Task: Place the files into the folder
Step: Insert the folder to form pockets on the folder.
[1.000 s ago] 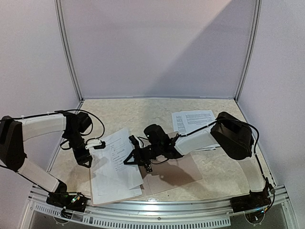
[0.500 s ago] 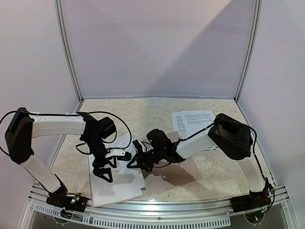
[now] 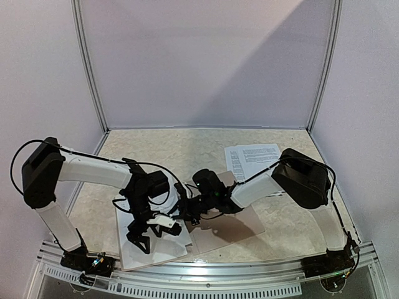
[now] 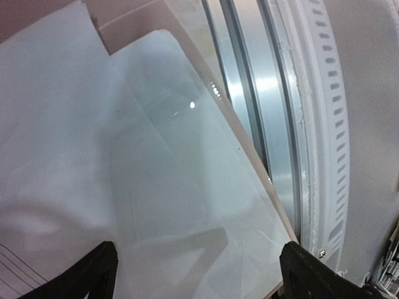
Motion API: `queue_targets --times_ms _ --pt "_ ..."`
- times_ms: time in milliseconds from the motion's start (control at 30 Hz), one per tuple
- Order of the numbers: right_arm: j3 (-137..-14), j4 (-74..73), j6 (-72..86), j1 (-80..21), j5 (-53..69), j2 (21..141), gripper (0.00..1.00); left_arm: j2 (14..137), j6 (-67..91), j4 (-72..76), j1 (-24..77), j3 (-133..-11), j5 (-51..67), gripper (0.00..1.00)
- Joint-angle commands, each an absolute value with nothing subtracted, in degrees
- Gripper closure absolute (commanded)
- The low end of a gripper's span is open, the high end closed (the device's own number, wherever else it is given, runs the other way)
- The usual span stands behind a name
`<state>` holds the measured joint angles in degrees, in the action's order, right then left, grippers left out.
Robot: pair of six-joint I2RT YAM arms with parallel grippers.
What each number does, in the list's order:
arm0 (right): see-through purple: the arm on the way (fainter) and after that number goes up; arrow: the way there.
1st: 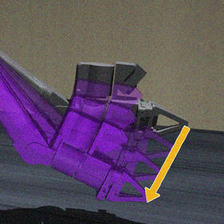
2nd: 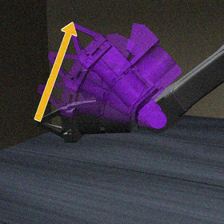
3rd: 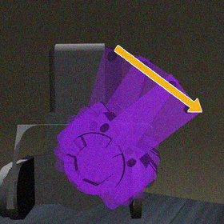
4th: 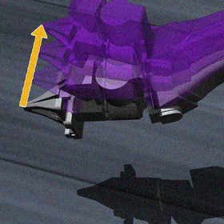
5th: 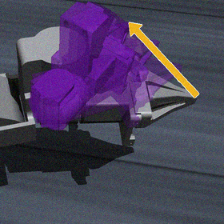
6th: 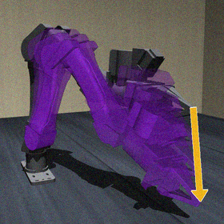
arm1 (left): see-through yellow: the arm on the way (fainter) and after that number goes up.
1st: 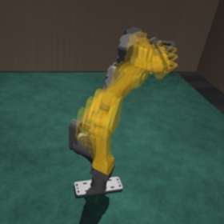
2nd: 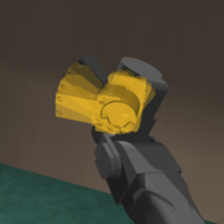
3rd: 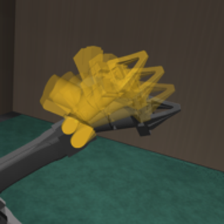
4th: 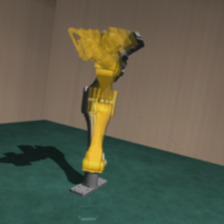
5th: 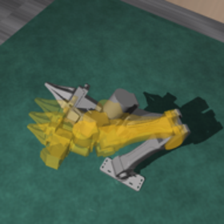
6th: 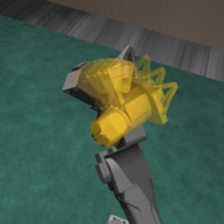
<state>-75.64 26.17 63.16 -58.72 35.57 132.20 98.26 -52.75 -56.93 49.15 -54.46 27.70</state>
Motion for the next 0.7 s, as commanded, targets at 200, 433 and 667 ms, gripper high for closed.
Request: queue_targets --times_ms 200,433,667 --pt "-75.5 21.39 61.1 -57.7 31.64 133.86 1.0 101.54 -56.75 -58.78 51.5 -55.35 29.42 0.28" --pt "-75.67 21.58 60.97 -57.54 31.64 134.19 1.0 100.88 -56.73 -59.61 51.42 -55.45 28.63 0.5" --pt "-75.42 21.7 60.9 -57.39 31.73 134.17 1.0 100.9 -54.74 -59.53 51.42 -56.16 26.43 0.79"
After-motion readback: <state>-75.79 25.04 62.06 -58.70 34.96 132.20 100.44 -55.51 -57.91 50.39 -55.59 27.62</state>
